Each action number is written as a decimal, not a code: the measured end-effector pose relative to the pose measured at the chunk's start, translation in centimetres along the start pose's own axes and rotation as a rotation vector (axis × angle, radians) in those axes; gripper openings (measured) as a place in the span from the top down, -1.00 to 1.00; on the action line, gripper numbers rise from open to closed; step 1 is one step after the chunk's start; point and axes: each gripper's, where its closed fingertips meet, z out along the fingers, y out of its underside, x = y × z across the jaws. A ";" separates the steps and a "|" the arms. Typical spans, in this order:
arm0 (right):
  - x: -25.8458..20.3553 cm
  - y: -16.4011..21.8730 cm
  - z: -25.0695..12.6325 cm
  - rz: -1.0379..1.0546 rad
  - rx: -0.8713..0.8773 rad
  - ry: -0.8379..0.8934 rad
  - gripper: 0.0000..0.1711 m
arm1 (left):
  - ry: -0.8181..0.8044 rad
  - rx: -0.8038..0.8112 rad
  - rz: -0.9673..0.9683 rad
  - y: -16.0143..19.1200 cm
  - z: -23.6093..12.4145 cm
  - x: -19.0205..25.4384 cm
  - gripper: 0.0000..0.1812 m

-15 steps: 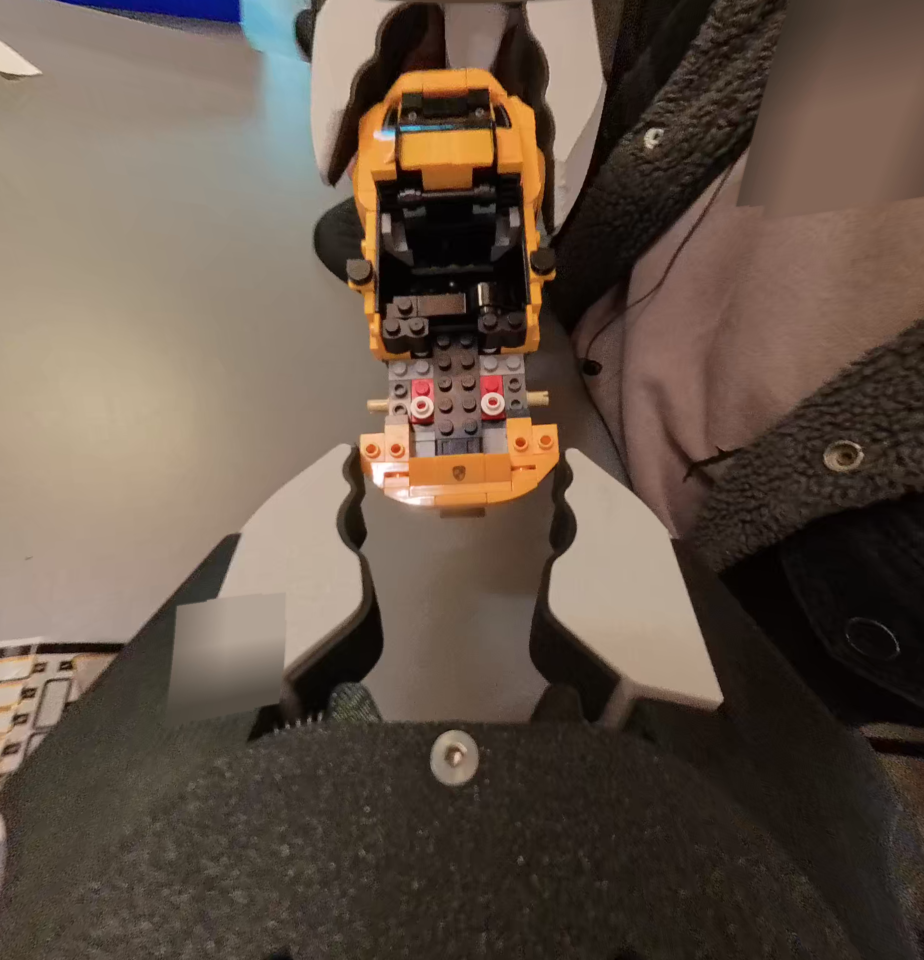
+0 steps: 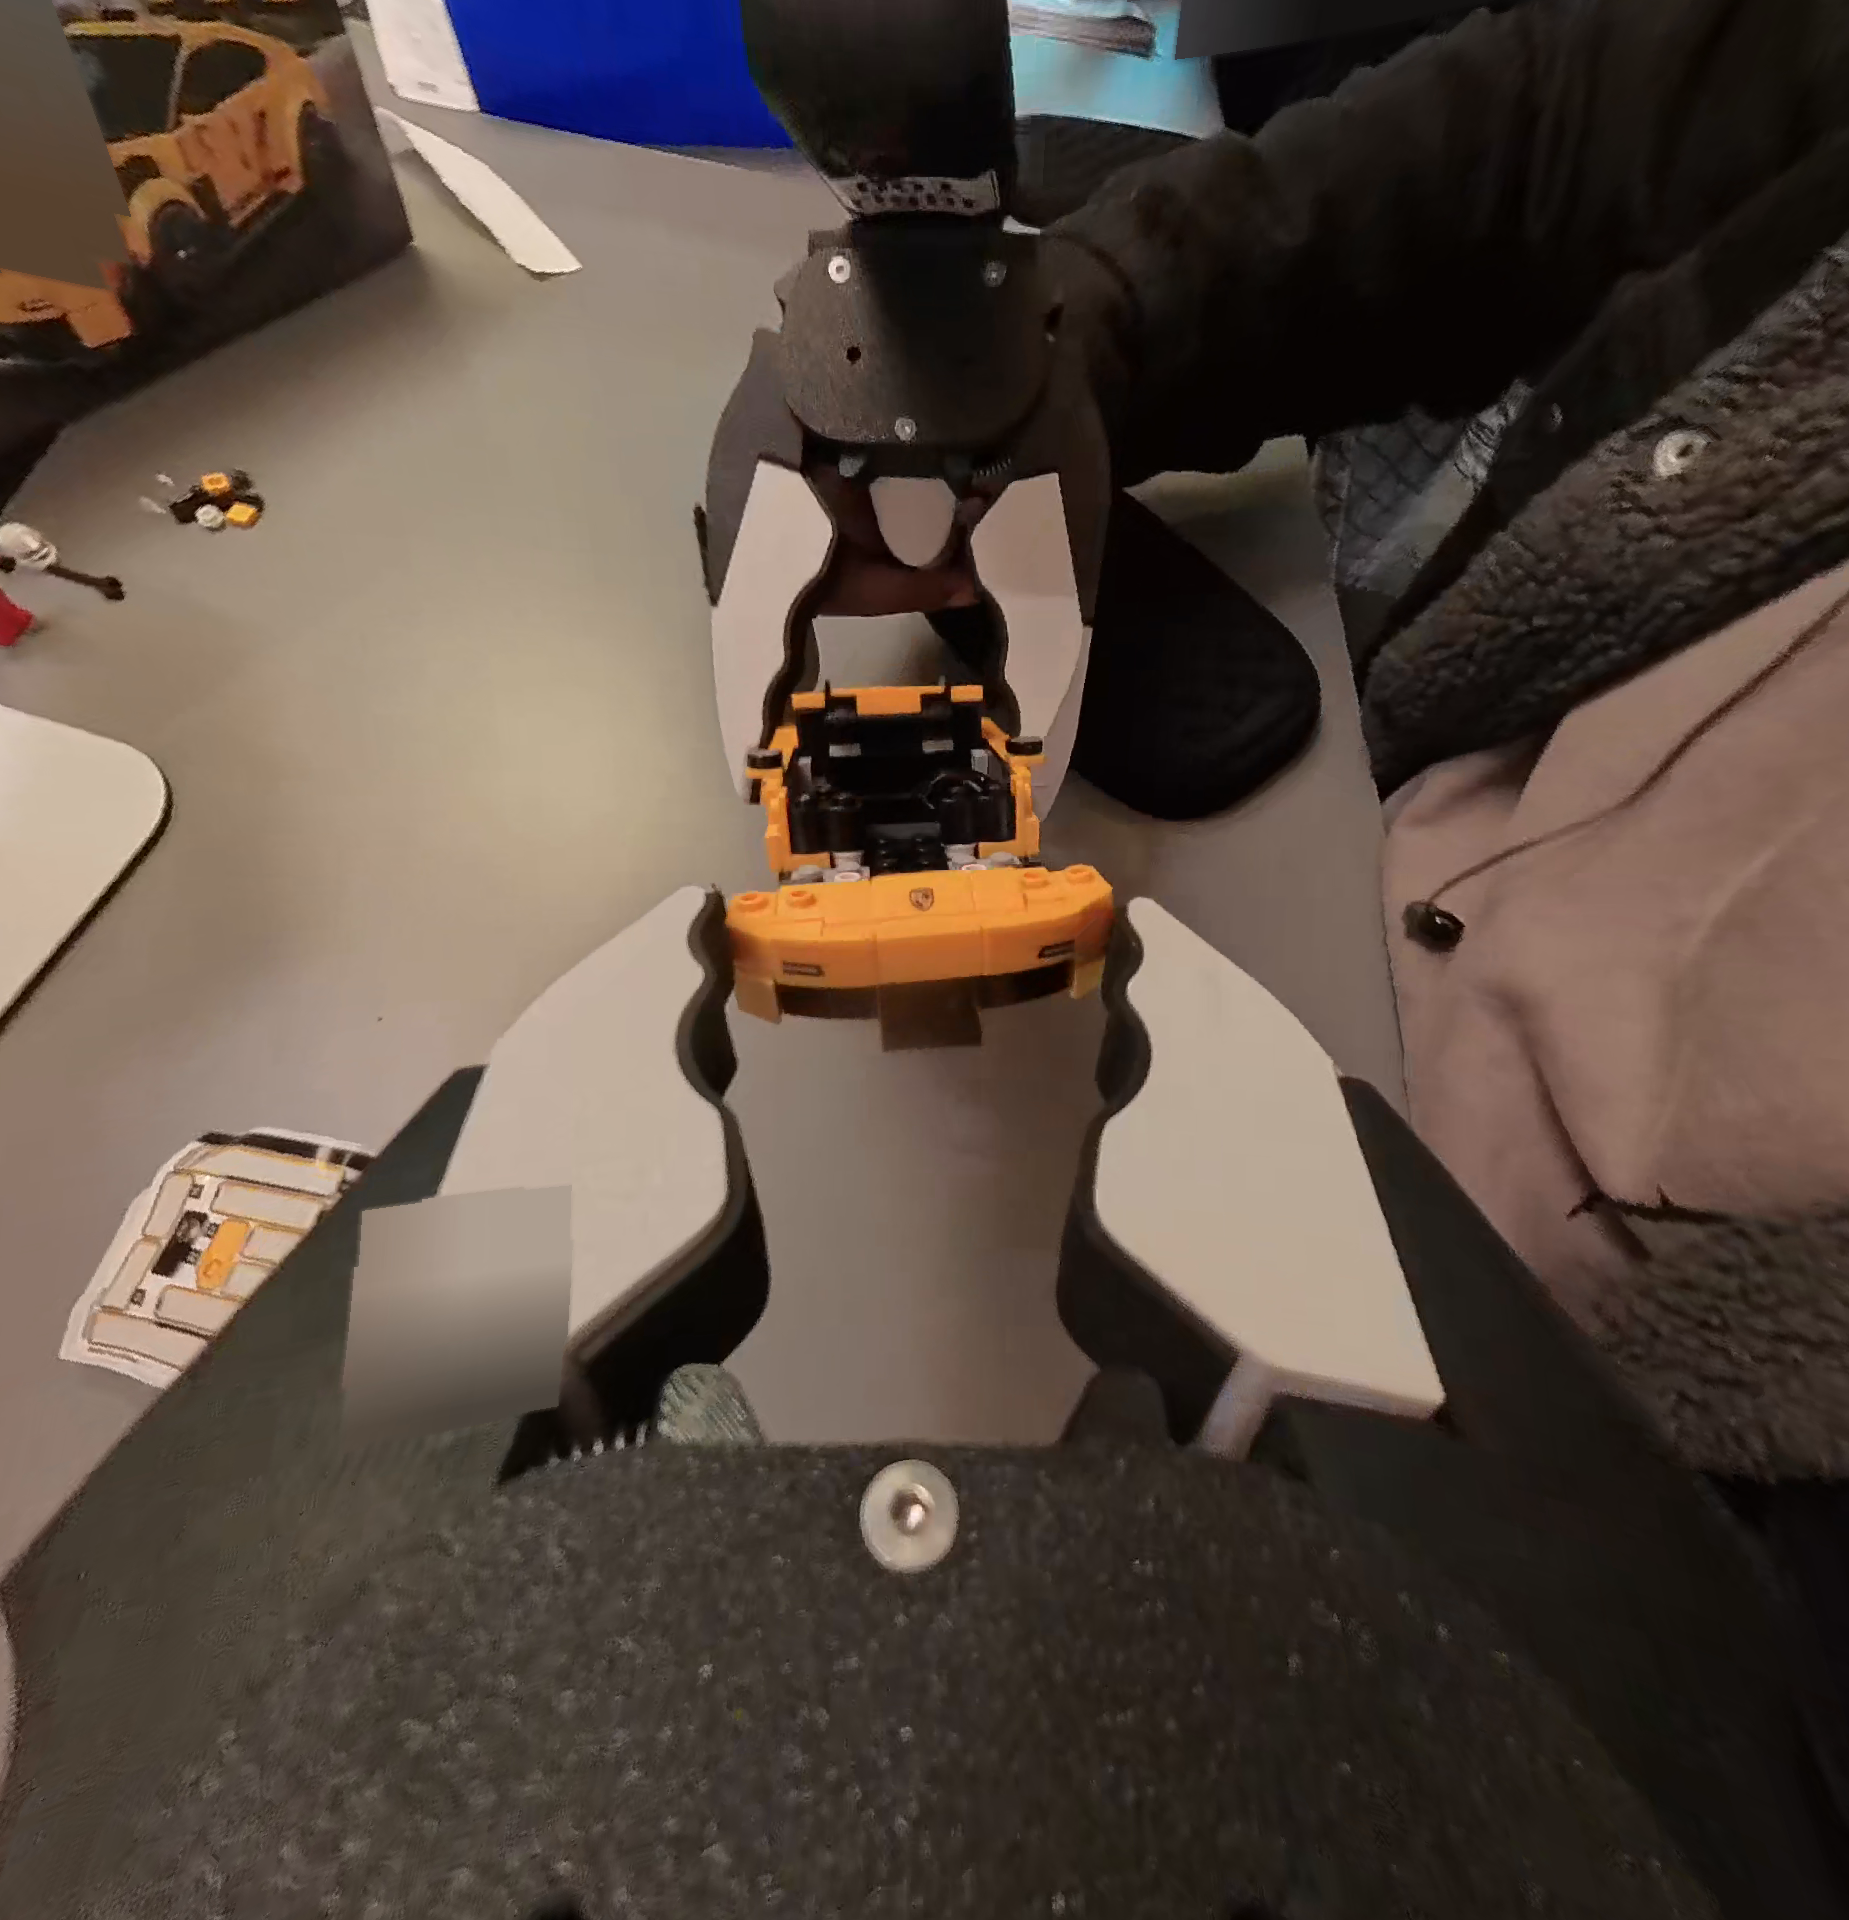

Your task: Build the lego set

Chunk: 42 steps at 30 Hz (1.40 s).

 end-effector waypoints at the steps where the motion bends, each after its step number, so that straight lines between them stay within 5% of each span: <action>1: 0.2 0.3 0.3 0.021 -0.016 -0.020 0.02 | -0.014 0.008 -0.022 0.2 0.2 -0.2 0.24; 7: 2.1 1.1 1.6 0.086 -0.048 -0.027 -0.02 | -0.068 0.107 -0.164 1.8 0.9 -1.6 0.24; 13: 3.7 -0.6 0.3 0.073 -0.083 0.283 -0.05 | -0.141 0.224 -0.280 2.9 0.5 -3.4 0.24; 22: 2.2 -3.9 -1.9 0.265 0.023 0.716 0.72 | -0.243 0.366 -0.451 4.0 0.7 -3.9 0.24; 25: 0.6 -4.6 -1.4 0.326 0.100 0.607 1.00 | -0.244 0.392 -0.512 4.7 0.9 -4.1 0.24; 32: -1.1 -2.1 5.5 0.478 -0.008 0.430 1.00 | -0.280 0.424 -0.585 4.6 1.4 -4.1 0.24; 42: -0.4 -0.4 8.1 0.577 -0.144 0.344 1.00 | -0.360 0.421 -0.525 3.8 1.9 -3.6 0.24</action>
